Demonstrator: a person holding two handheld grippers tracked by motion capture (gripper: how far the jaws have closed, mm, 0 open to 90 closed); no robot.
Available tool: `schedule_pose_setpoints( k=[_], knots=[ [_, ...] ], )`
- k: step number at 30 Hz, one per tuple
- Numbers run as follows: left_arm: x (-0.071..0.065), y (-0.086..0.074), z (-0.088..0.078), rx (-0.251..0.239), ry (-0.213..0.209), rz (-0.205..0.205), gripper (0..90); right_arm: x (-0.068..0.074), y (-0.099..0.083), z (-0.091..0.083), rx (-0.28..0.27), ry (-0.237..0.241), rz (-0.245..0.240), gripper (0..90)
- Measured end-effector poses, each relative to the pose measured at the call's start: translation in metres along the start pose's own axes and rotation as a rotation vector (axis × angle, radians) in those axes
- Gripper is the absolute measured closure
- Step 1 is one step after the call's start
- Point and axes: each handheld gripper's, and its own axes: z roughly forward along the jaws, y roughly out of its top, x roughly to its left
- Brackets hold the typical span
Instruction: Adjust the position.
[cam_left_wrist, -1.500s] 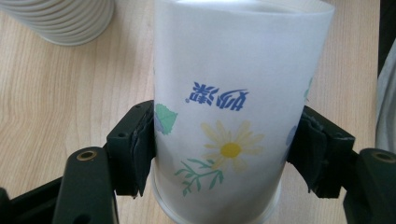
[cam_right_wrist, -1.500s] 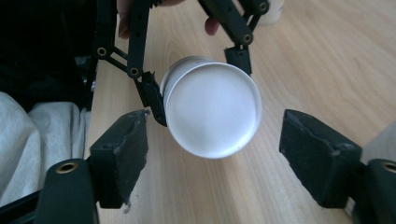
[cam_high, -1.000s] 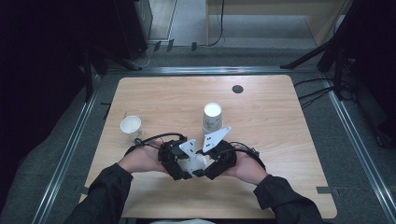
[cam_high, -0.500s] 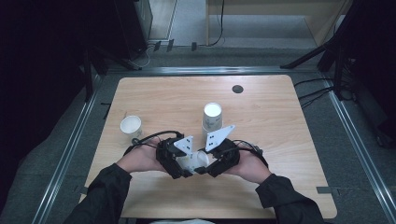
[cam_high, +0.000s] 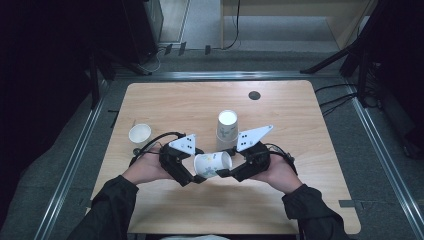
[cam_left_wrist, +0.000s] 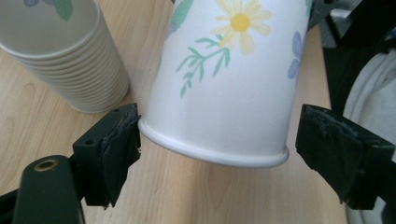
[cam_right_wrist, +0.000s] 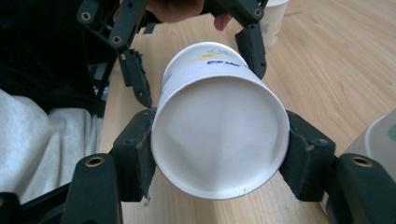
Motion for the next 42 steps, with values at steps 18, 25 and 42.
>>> schedule_pose_setpoints(
  k=[18,25,42],
  knots=[
    [-0.002,-0.001,-0.010,-0.239,-0.044,-0.024,20.9,-0.001,0.006,-0.012,-0.145,0.083,0.041,36.2],
    [-0.002,-0.003,-0.012,-0.218,-0.046,-0.021,25.8,-0.001,0.005,-0.011,-0.148,0.080,0.034,28.2],
    [0.002,0.008,-0.026,-0.004,-0.042,0.001,26.1,0.002,-0.005,0.006,0.040,-0.026,-0.018,21.4]
  ],
)
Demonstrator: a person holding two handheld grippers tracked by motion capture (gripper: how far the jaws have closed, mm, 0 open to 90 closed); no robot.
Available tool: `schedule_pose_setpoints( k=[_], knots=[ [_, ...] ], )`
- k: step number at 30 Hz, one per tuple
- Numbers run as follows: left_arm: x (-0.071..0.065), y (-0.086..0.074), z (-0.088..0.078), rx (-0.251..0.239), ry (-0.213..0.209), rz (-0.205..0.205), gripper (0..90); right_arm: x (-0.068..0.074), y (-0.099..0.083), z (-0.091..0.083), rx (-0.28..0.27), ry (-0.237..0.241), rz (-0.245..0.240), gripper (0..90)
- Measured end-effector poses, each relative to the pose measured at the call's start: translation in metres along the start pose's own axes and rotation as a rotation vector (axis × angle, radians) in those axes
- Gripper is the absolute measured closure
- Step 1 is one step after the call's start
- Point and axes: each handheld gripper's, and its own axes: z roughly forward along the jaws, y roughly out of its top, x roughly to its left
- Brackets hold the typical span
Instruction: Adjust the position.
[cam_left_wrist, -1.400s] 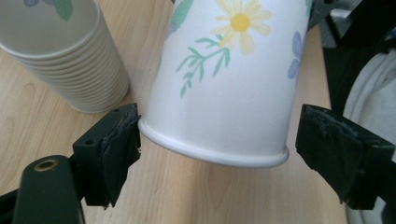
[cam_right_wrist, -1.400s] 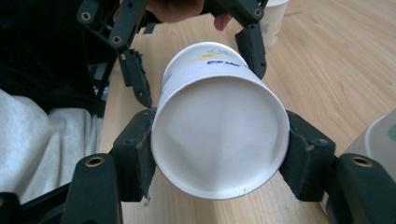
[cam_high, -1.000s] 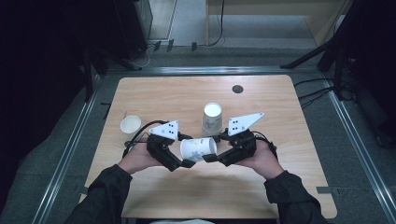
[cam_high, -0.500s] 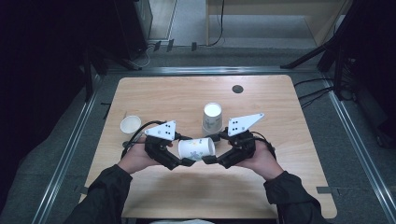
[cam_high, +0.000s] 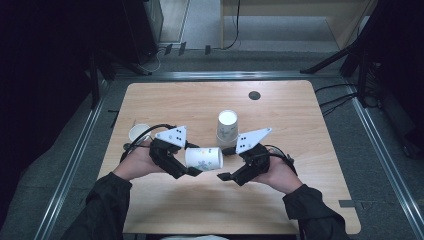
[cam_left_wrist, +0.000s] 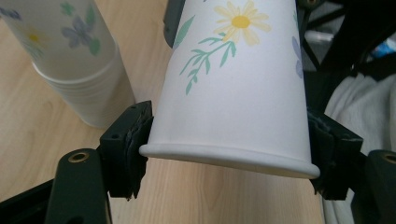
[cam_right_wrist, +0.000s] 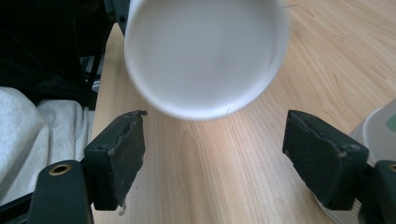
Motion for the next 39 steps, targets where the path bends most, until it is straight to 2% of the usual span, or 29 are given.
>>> schedule_pose_setpoints(
  k=[5,13,18,20,24,29,33,35,39],
  knots=[
    [-0.002,0.004,0.009,0.098,-0.016,-0.017,25.7,0.001,0.000,0.003,0.003,0.025,-0.013,21.1],
    [-0.003,0.004,0.027,0.218,0.000,-0.024,25.6,0.001,-0.004,0.013,0.050,0.037,-0.029,21.1],
    [-0.005,0.005,0.037,0.264,-0.012,-0.017,25.5,0.000,-0.007,0.020,0.070,0.047,-0.031,21.8],
    [-0.006,0.005,0.042,0.283,-0.014,-0.015,25.5,0.000,-0.008,0.024,0.082,0.049,-0.046,22.1],
    [-0.006,0.005,0.050,0.305,-0.023,-0.036,25.2,0.002,-0.009,0.031,0.113,0.060,-0.058,23.0],
    [-0.008,0.005,0.058,0.329,-0.027,-0.029,25.2,0.003,-0.010,0.037,0.134,0.074,-0.072,25.5],
    [-0.008,0.004,0.062,0.342,-0.028,-0.026,25.3,0.005,-0.011,0.041,0.161,0.103,-0.080,33.8],
    [-0.009,0.004,0.063,0.343,-0.029,-0.024,25.4,0.006,-0.010,0.042,0.172,0.093,-0.100,34.6],
    [-0.008,0.003,0.061,0.327,-0.029,-0.023,25.3,0.007,-0.010,0.041,0.173,0.091,-0.095,35.4]
  ],
)
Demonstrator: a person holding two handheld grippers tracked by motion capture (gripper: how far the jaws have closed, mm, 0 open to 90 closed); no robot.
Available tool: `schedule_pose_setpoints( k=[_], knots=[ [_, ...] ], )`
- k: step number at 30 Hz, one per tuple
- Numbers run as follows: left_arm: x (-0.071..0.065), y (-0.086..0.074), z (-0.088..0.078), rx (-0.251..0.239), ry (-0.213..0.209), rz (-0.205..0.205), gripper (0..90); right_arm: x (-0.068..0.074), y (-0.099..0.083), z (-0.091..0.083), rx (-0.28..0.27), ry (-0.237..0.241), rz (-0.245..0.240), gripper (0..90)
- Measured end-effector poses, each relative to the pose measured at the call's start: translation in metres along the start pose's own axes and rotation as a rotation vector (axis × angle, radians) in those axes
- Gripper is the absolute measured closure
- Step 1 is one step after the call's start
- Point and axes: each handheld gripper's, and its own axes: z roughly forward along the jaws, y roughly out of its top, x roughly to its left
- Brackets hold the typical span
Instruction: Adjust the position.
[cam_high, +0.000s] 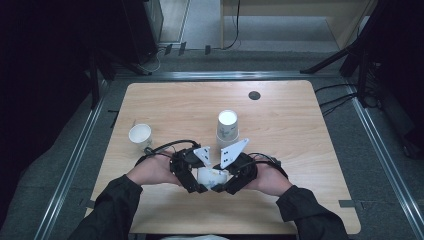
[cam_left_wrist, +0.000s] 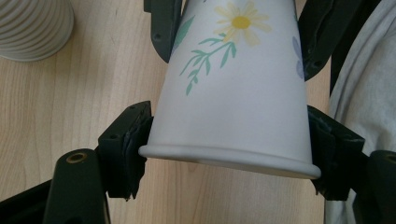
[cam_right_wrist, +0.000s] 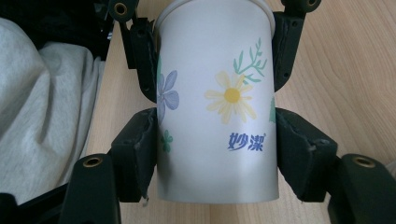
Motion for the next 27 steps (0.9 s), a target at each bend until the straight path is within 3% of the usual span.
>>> schedule_pose_setpoints(
  k=[7,11,18,27],
  knots=[
    [0.002,-0.002,-0.007,-0.056,0.026,0.017,20.8,0.000,0.001,-0.007,-0.033,-0.027,-0.011,35.2],
    [0.003,-0.004,-0.012,-0.088,0.064,0.015,12.5,-0.002,0.000,-0.012,-0.048,-0.036,-0.003,35.0],
    [0.009,-0.012,-0.027,-0.217,0.062,-0.023,12.8,-0.007,-0.003,-0.024,-0.110,-0.049,0.034,34.9],
    [0.011,-0.020,-0.036,-0.315,0.051,-0.056,13.4,-0.010,-0.006,-0.037,-0.169,-0.053,0.056,35.0]
  ],
)
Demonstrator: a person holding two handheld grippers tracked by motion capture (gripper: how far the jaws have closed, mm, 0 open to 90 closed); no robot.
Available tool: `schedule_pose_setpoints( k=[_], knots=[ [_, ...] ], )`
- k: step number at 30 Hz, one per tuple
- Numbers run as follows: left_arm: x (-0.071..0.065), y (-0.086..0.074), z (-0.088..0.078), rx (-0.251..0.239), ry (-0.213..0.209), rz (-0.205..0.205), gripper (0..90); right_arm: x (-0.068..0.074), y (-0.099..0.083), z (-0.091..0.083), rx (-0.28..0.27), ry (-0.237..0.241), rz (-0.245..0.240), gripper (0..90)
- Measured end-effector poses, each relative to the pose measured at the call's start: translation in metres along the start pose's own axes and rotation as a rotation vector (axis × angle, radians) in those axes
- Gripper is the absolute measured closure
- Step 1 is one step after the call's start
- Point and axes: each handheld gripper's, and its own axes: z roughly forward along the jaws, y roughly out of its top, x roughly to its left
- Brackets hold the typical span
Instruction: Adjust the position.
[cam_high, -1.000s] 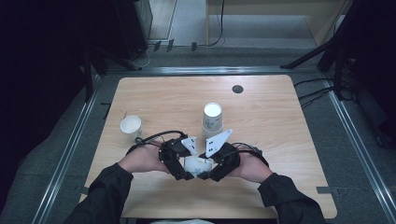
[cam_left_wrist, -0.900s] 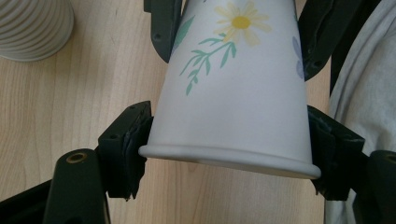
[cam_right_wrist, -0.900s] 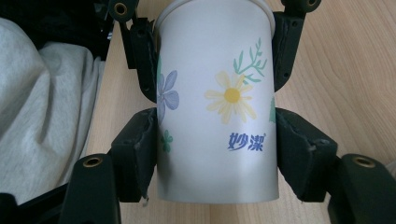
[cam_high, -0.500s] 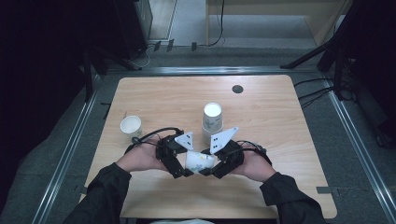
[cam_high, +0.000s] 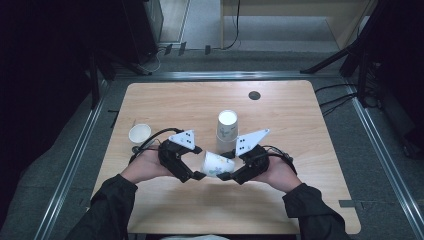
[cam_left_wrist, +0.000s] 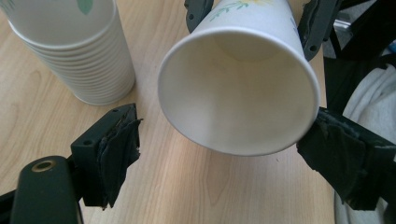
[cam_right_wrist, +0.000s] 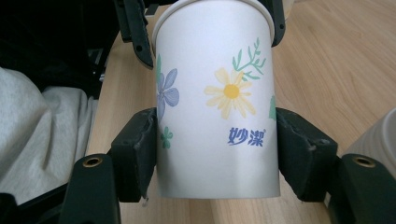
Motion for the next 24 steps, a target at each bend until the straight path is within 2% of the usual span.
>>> schedule_pose_setpoints(
  k=[5,13,19,22,24],
  knots=[
    [-0.001,-0.001,-0.004,-0.058,0.000,-0.013,14.3,-0.002,0.000,-0.008,-0.047,0.002,0.028,35.0],
    [0.002,-0.001,-0.008,-0.181,-0.049,-0.081,15.5,-0.002,0.002,-0.013,-0.102,0.024,0.047,35.0],
    [0.000,0.000,-0.007,-0.223,-0.069,-0.088,15.9,0.000,0.005,-0.012,-0.127,0.044,0.046,35.0],
    [-0.002,0.001,-0.007,-0.234,-0.078,-0.075,21.9,0.000,0.006,-0.010,-0.124,0.052,0.051,35.0],
    [-0.002,0.000,-0.007,-0.237,-0.084,-0.074,22.7,0.000,0.006,-0.010,-0.125,0.057,0.050,35.1]
  ],
)
